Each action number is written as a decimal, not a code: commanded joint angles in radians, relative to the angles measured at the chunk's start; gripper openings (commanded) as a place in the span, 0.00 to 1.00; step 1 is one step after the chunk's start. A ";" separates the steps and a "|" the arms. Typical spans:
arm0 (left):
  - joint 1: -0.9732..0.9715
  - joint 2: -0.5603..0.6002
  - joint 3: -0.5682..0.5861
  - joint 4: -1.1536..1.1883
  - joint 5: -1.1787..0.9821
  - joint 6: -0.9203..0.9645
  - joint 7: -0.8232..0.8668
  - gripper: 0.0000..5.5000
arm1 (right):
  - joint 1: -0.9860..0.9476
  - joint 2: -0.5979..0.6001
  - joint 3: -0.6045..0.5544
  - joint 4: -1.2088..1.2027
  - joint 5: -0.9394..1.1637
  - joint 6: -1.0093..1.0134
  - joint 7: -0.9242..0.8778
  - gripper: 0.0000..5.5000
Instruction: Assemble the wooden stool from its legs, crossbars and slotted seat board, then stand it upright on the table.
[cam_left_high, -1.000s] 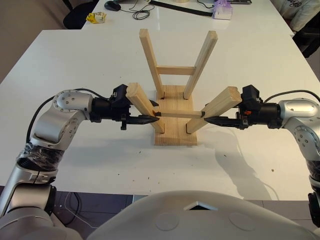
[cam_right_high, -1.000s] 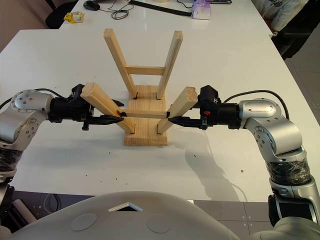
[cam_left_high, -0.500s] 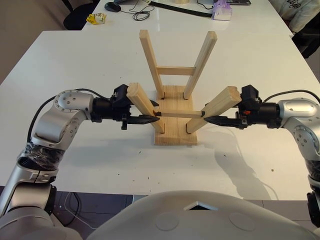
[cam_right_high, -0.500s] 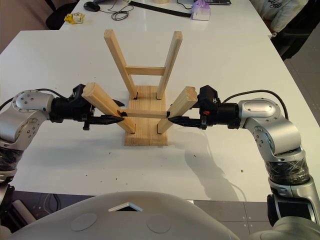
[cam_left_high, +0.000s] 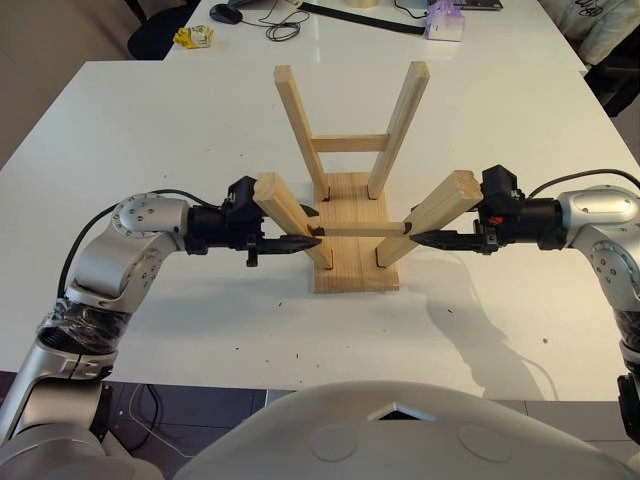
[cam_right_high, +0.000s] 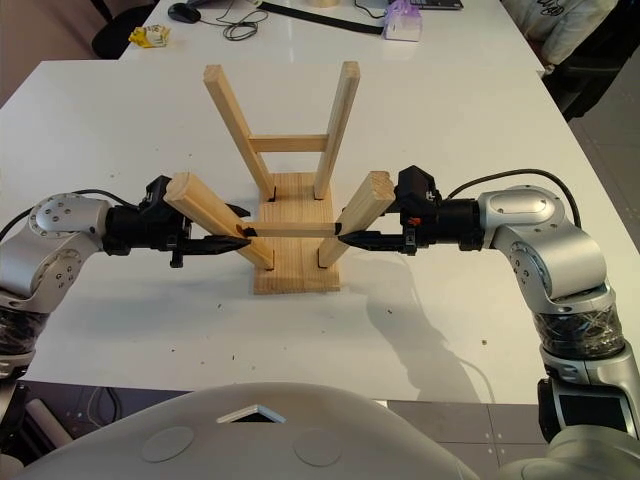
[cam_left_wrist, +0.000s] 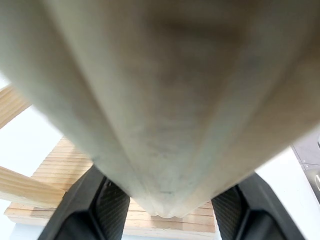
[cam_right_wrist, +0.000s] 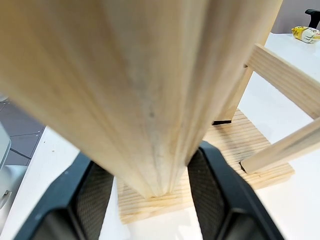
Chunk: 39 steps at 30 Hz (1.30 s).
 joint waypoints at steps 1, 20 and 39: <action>0.028 -0.022 -0.125 0.054 0.057 0.226 0.029 0.38 | -0.039 0.065 0.071 -0.073 0.078 -0.018 0.072 0.39; 0.070 -0.013 -0.159 0.015 0.154 0.110 0.009 0.38 | -0.121 0.018 0.102 0.044 -0.045 -0.038 0.110 0.73; 0.130 -0.072 -0.169 -0.036 0.164 0.094 0.130 0.38 | -0.411 -0.216 0.249 0.380 -0.123 -0.241 0.400 0.69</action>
